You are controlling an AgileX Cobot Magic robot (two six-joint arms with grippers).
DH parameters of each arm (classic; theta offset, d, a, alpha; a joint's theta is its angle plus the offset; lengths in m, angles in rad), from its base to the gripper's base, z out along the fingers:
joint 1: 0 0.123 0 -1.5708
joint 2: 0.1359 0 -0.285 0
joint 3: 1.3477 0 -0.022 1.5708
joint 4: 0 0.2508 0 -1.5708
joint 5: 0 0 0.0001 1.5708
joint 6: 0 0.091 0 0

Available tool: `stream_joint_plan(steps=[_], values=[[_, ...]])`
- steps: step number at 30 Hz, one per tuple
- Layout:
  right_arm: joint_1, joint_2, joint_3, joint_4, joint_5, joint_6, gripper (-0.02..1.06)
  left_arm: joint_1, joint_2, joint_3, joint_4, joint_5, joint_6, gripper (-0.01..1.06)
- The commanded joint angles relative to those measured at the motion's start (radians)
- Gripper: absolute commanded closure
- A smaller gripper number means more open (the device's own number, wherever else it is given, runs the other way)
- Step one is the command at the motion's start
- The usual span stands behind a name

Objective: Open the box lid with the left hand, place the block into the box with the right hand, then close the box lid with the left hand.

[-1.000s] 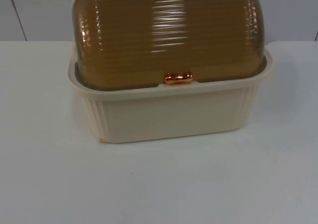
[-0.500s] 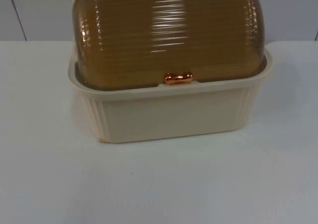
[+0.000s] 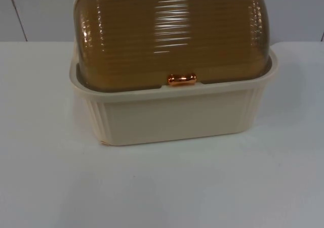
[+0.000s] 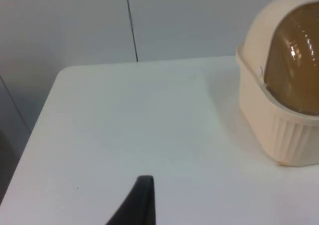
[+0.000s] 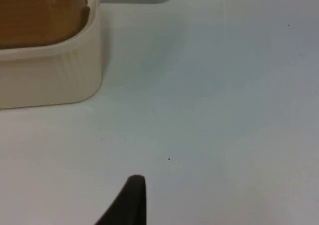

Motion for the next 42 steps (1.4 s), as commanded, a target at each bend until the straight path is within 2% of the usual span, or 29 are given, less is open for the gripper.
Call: stream_joint_plan(steps=[1, 8, 16, 42], values=[[0.002, -0.003, 0.004, 0.015, -0.012, -0.033, 0.00, -0.006, -0.001, 0.006, 0.014, -0.019, -0.001, 0.00], [0.002, -0.003, 0.004, 0.015, -0.012, -0.033, 0.00, -0.006, -0.001, 0.013, 0.014, -0.019, -0.001, 0.00], [0.002, -0.003, 0.004, 0.015, -0.012, -0.033, 0.00, -0.006, -0.001, 0.185, 0.000, -0.034, -0.001, 0.00], [0.002, -0.003, 0.004, 0.034, -0.012, -0.031, 0.00, -0.002, -0.001, 0.180, 0.006, -0.034, -0.001, 0.00]])
